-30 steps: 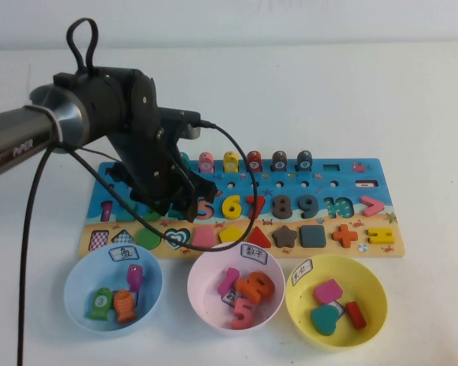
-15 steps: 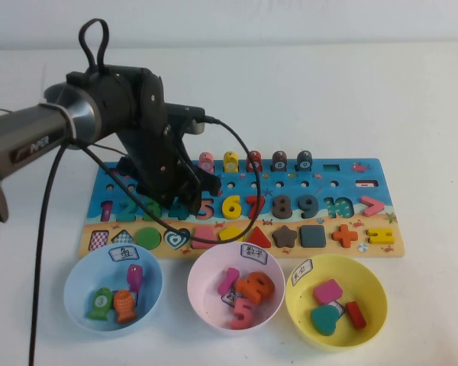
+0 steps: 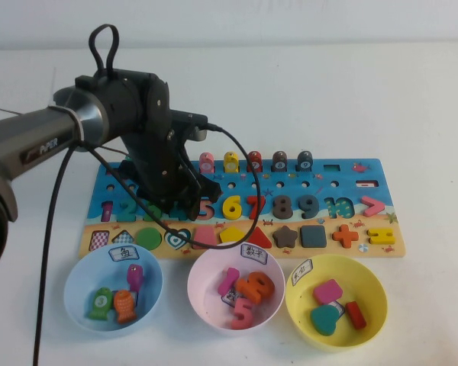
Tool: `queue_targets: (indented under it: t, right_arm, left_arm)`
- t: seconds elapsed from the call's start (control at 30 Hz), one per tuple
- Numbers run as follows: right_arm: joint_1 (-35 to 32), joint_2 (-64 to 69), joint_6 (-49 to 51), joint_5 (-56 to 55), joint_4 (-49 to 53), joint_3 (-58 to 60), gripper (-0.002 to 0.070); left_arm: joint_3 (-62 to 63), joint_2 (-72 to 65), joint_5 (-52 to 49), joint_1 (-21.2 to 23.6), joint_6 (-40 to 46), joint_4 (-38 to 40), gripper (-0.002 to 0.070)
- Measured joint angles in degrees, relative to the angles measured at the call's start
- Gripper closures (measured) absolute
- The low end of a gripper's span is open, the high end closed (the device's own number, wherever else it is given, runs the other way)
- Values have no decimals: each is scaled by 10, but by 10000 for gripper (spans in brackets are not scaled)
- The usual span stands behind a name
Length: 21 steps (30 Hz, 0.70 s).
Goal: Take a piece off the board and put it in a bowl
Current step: Pick up the "number 4"
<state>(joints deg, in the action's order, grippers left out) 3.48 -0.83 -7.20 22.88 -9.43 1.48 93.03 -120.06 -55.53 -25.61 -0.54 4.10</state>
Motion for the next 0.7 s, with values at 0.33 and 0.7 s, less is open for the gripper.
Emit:
queue_targets:
  t: [0.33,0.7]
  right_arm:
    - [0,0,0,0,0,0,695]
    - [0,0,0,0,0,0,695]
  left_arm:
    - [3,-3,-4,-1,0,-9,442]
    - [3,-3,-4,-1,0,-10,445]
